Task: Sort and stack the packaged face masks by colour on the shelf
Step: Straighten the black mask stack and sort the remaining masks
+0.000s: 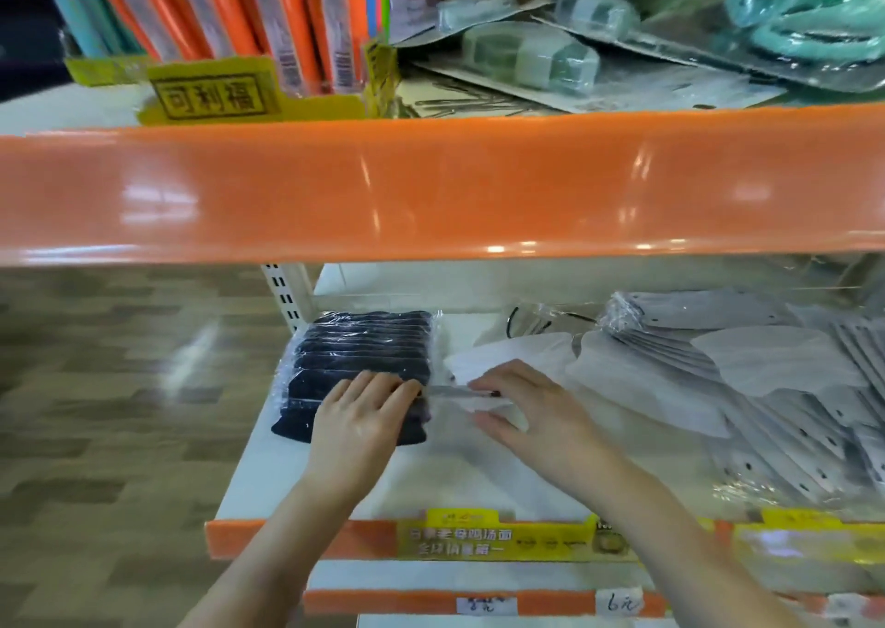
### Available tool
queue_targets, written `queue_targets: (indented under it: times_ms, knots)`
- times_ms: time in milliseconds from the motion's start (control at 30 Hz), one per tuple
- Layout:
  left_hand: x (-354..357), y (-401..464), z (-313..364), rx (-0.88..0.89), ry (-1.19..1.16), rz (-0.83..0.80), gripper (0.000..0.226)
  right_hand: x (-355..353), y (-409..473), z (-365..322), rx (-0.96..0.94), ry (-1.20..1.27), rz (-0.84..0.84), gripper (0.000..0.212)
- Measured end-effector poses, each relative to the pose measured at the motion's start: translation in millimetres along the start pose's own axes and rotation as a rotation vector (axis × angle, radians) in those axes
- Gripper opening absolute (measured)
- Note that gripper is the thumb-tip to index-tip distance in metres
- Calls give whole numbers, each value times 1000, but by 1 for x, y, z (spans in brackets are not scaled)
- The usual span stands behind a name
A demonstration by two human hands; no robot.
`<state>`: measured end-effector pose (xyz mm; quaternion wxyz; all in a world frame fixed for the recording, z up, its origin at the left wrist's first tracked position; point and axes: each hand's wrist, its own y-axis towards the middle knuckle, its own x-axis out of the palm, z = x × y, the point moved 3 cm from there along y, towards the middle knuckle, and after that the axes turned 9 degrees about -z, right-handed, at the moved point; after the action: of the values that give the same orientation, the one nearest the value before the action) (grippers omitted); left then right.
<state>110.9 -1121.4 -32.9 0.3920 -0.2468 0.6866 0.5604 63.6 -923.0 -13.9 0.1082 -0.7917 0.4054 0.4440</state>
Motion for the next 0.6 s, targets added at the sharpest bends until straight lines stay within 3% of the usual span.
queue_targets:
  times_ms: [100,167,233,333,600]
  knots:
    - [-8,-5,-19,-25,21,35,18,18,9,-15,-104,-182,58,22]
    - [-14,-10,-33,-38,27,52,19,30,16,-19,-116,-208,79,34]
    - [-18,-15,-45,-59,29,69,18,43,25,-23,-99,-233,23,41]
    - [-19,-26,-64,-157,-28,79,15,61,36,-26,-43,-206,-46,30]
    - [0,-57,-92,-119,-220,-148,19,99,34,-33,-45,-266,42,22]
